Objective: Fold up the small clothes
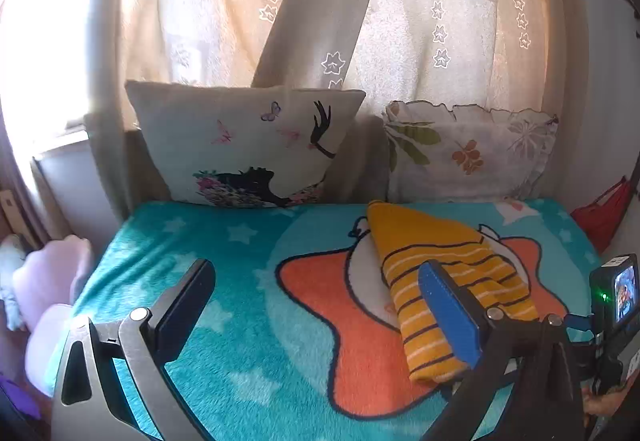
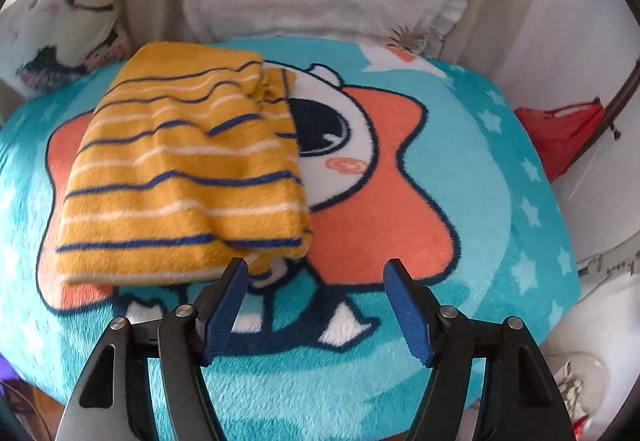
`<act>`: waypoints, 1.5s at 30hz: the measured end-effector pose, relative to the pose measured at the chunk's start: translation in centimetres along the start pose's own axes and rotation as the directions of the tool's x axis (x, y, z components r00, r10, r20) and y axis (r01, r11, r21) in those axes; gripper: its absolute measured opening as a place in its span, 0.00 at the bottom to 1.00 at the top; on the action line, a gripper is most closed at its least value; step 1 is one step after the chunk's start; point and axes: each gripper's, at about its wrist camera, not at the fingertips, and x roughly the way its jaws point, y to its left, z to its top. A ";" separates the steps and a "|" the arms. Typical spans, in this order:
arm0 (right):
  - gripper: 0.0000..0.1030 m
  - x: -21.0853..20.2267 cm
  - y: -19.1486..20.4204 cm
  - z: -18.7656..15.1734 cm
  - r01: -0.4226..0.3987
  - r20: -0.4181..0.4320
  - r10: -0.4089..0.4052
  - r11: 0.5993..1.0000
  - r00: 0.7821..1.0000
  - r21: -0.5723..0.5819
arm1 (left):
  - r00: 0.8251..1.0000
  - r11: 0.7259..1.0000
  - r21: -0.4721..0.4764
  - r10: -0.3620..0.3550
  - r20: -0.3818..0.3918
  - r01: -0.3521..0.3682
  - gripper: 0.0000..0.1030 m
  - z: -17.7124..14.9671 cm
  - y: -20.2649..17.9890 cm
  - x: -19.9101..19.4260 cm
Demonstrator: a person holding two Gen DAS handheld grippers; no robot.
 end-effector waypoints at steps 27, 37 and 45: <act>0.81 -5.7 1.1 -2.4 -0.037 0.117 0.067 0.971 0.991 -0.237 | 0.975 0.999 0.008 0.050 -0.217 -0.050 1.00 -5.2 -5.7 -4.9; 0.82 -3.1 1.9 -3.4 -0.053 0.019 0.060 0.965 0.998 -0.258 | 0.937 0.994 0.023 0.105 -0.332 -0.103 1.00 -8.0 -6.0 -2.8; 0.82 -1.4 1.1 -2.9 -0.024 -0.010 0.022 0.971 1.000 -0.237 | 0.903 0.995 -0.044 0.058 -0.426 -0.085 1.00 -9.6 -5.8 -0.7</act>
